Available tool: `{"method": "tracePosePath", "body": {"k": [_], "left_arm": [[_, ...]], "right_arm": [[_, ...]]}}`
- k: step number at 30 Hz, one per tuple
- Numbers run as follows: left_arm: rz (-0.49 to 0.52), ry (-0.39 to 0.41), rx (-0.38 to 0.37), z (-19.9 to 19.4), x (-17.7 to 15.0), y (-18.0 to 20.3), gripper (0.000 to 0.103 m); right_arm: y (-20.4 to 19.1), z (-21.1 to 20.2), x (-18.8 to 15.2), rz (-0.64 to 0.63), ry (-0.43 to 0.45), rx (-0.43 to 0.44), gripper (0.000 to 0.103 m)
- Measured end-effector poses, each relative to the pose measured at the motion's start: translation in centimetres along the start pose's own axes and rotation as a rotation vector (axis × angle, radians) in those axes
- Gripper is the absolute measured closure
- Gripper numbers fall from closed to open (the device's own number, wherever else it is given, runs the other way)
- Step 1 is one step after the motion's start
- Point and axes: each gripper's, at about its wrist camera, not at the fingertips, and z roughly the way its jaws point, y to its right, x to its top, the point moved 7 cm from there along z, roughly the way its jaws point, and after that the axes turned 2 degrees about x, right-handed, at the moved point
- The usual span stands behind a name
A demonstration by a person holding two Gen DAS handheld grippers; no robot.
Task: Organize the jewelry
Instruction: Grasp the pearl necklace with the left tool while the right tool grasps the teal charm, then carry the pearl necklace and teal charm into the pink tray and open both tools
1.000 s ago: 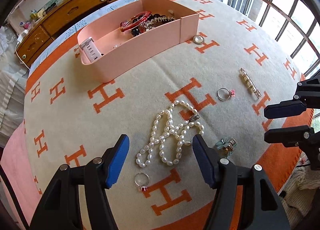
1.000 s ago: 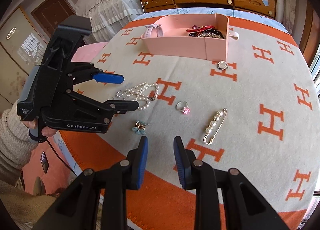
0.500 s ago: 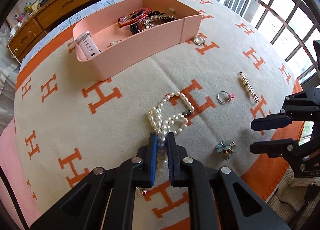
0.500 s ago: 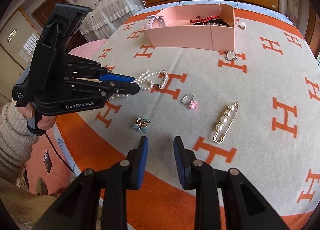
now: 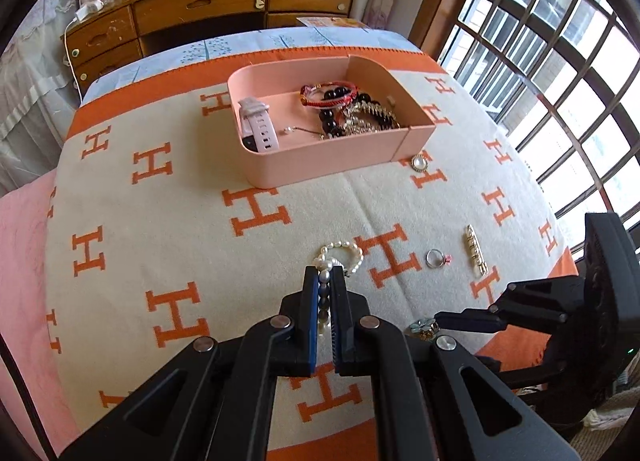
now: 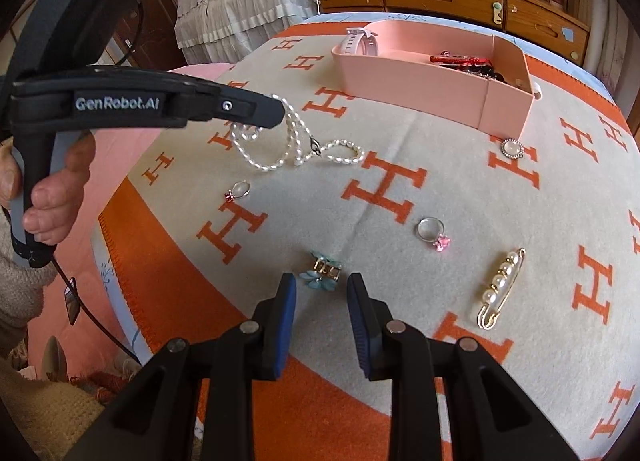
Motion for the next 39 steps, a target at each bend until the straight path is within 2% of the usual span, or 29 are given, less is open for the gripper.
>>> {"method": "tracePosePath", "body": {"k": [10, 13, 23, 31, 39], "left_arm": [[-0.084, 0.125, -0.021, -4.9, 3.5, -0.6, 0.1], [-0.083, 0.166, -0.018, -6.3, 5.0, -0.5, 0.1], [-0.052, 0.266, 0.029, -8.9, 10.7, 1.1, 0.1], [-0.061, 0.272, 0.067, -6.6, 14.3, 1.5, 0.1], [-0.088, 0.21, 0.098, -1.3, 15.3, 0.1, 0.1]], "right_arm": [[-0.3, 0.4, 0.6, -0.028, 0.021, -0.05, 0.08], [0.1, -0.9, 1.6, -0.027, 0.059, -0.059, 0.08], [4.2, -8.3, 10.5, 0.075, 0.275, -0.06, 0.08], [8.4, -8.0, 16.1, 0.201, 0.323, -0.049, 0.08], [10.9, -4.7, 17.0, 0.267, 0.274, -0.052, 0.079]]}}
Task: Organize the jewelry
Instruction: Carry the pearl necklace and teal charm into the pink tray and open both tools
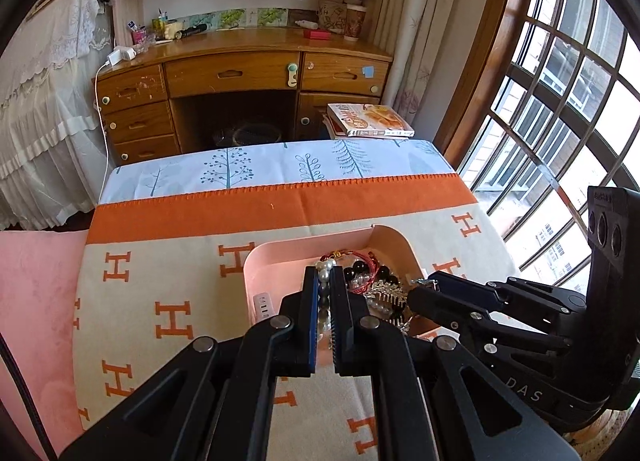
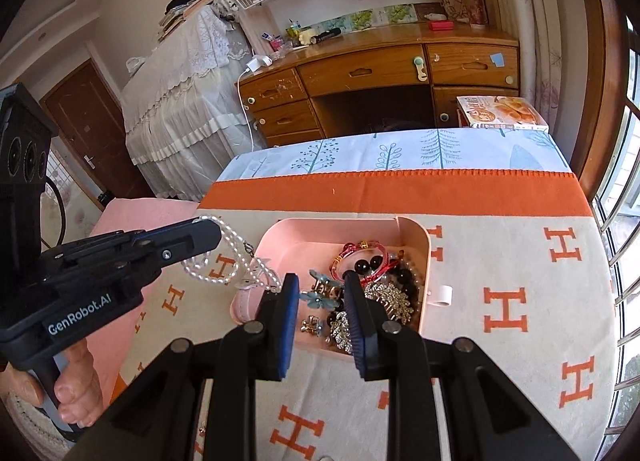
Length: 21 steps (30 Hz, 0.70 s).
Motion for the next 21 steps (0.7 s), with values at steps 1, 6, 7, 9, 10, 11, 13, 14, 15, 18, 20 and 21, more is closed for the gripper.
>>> {"method": "tracePosePath", "body": {"k": [1, 6, 7, 9, 10, 11, 13, 14, 15, 18, 20, 21], "left_arm": [[-0.001, -0.008, 0.004, 0.6, -0.1, -0.2, 0.1], [-0.017, -0.036, 0.012, 2.9, -0.3, -0.9, 0.1], [-0.021, -0.033, 0.014, 3.2, -0.2, -1.0, 0.1], [-0.031, -0.028, 0.007, 3.5, -0.1, -1.0, 0.095], [-0.038, -0.031, 0.0, 3.6, -0.2, -1.0, 0.085], [-0.042, -0.032, -0.004, 3.7, -0.2, -1.0, 0.08], [-0.035, -0.025, 0.003, 3.7, -0.3, -1.0, 0.057], [-0.028, -0.013, 0.017, 3.6, -0.1, -1.1, 0.05], [-0.018, 0.005, 0.036, 3.3, -0.1, -1.1, 0.042], [0.014, 0.029, 0.076, 2.7, -0.3, -1.2, 0.037], [0.019, 0.023, 0.084, 2.4, -0.7, -1.2, 0.036], [0.02, 0.021, 0.084, 2.1, -1.0, -1.3, 0.036]], "right_arm": [[0.2, 0.4, -0.1, 0.006, -0.007, -0.001, 0.079], [0.7, 1.7, -0.4, 0.017, -0.029, -0.021, 0.079], [0.9, 1.8, -0.3, 0.021, -0.028, -0.029, 0.079], [1.3, 2.3, -0.3, 0.035, -0.041, -0.032, 0.079], [1.5, 2.5, -0.3, 0.047, -0.055, -0.024, 0.079], [1.6, 2.7, -0.3, 0.061, -0.063, -0.018, 0.079], [1.8, 2.8, -0.4, 0.072, -0.065, -0.01, 0.079], [1.7, 2.7, -0.5, 0.068, -0.064, -0.006, 0.079], [1.7, 2.6, -0.6, 0.063, -0.063, -0.004, 0.079], [1.5, 2.1, -1.0, 0.057, -0.059, 0.002, 0.079], [1.5, 1.7, -1.3, 0.049, -0.058, 0.005, 0.079], [1.4, 1.5, -1.5, 0.045, -0.058, 0.006, 0.079]]}}
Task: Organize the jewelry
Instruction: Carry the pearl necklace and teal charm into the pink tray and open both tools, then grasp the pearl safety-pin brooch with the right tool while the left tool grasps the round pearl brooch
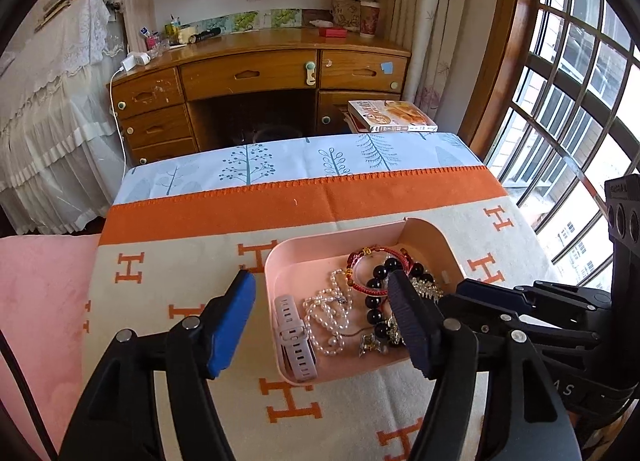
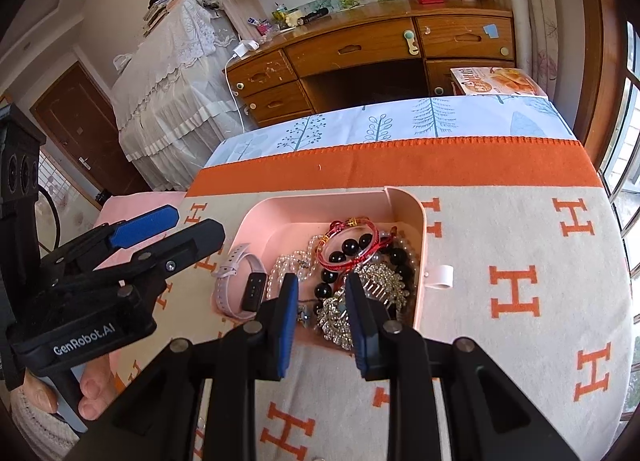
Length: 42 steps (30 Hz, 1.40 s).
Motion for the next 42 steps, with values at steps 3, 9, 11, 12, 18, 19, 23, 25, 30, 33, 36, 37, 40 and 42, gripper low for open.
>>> {"method": "tracePosePath", "body": {"k": [3, 9, 11, 12, 18, 19, 23, 25, 30, 33, 36, 37, 40, 42], "left_arm": [[-0.002, -0.001, 0.008, -0.7, -0.9, -0.3, 0.036], [-0.017, -0.001, 0.014, -2.6, -3.5, -1.1, 0.036], [-0.017, -0.002, 0.008, -3.2, -4.5, -1.3, 0.036], [-0.016, -0.001, 0.008, -3.5, -5.1, -1.5, 0.036], [-0.035, -0.046, -0.042, -4.9, -8.7, -2.1, 0.036], [-0.041, -0.049, -0.05, -5.2, -9.3, -2.2, 0.036], [-0.047, -0.06, -0.053, -6.1, -11.5, -2.3, 0.036], [-0.049, -0.066, -0.061, -6.4, -12.4, -2.1, 0.036], [-0.044, -0.089, -0.093, -6.4, -14.4, -0.5, 0.036], [-0.03, -0.102, -0.102, -6.2, -15.3, 0.7, 0.036], [-0.015, -0.111, -0.112, -5.8, -15.7, 1.9, 0.036], [-0.013, -0.115, -0.118, -5.6, -15.7, 2.2, 0.036], [-0.015, -0.123, -0.129, -4.9, -15.6, 3.1, 0.036], [-0.018, -0.128, -0.135, -4.4, -15.3, 3.7, 0.036]], "right_arm": [[-0.1, -0.7, -0.8, -0.006, -0.003, 0.007, 0.079], [-0.3, -2.6, -3.1, -0.031, -0.001, -0.003, 0.079], [-0.2, -3.4, -4.0, -0.031, -0.001, 0.001, 0.079], [-0.2, -3.7, -4.4, -0.03, -0.001, 0.003, 0.079], [0.1, -5.4, -7.3, -0.055, -0.009, -0.037, 0.079], [0.3, -5.6, -7.7, -0.063, -0.01, -0.053, 0.079], [1.1, -6.5, -9.7, -0.08, -0.012, -0.119, 0.079], [1.5, -6.6, -10.8, -0.076, -0.025, -0.13, 0.079], [2.1, -5.9, -13.8, -0.074, -0.067, -0.132, 0.079], [2.3, -4.9, -15.3, -0.089, -0.097, -0.137, 0.079], [2.6, -4.1, -16.0, -0.105, -0.118, -0.171, 0.079], [2.7, -4.0, -16.0, -0.107, -0.118, -0.176, 0.079], [2.3, -3.7, -15.8, -0.137, -0.107, -0.208, 0.079], [1.9, -3.4, -15.8, -0.172, -0.096, -0.242, 0.079]]}}
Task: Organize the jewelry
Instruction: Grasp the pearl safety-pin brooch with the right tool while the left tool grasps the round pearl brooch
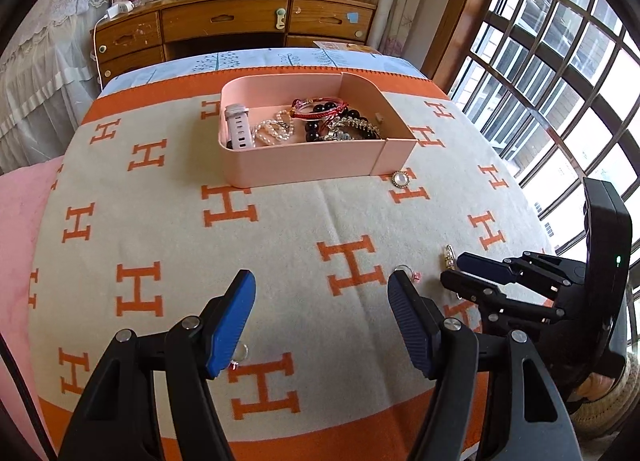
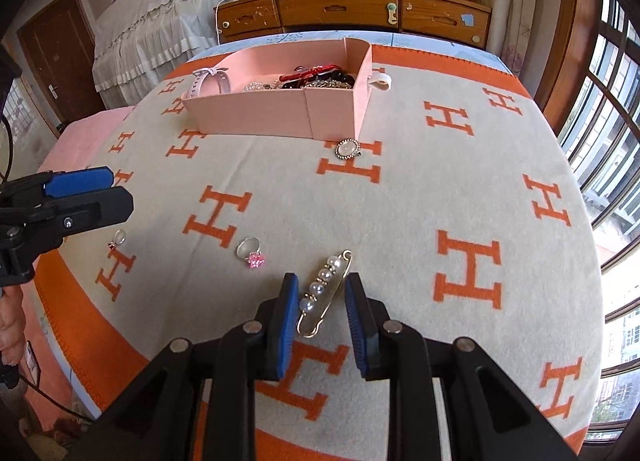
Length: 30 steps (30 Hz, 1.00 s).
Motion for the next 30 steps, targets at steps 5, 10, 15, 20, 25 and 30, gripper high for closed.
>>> {"method": "tracePosePath", "body": {"k": [5, 10, 15, 20, 25, 30], "left_arm": [[-0.018, -0.012, -0.023, 1.3, 1.2, 1.2, 0.036], [0.008, -0.035, -0.034, 3.1, 2.7, 3.4, 0.036], [0.038, -0.056, -0.021, 5.9, 4.8, 6.3, 0.036], [0.065, -0.079, -0.004, 9.0, 6.9, 8.7, 0.036], [0.074, -0.1, -0.005, 11.4, 7.5, 9.6, 0.043], [0.095, -0.103, -0.019, 12.3, 7.4, 10.0, 0.043]], "right_arm": [[-1.4, 0.0, -0.4, -0.152, 0.022, -0.106, 0.08], [0.1, -0.5, -0.8, -0.089, 0.019, -0.036, 0.096], [2.7, -1.1, -1.3, 0.094, 0.057, 0.146, 0.096], [5.0, -1.4, -2.1, 0.245, 0.088, 0.269, 0.096], [6.0, -1.8, -2.6, 0.287, 0.097, 0.306, 0.096], [7.0, -2.0, -2.7, 0.322, 0.106, 0.342, 0.096]]}}
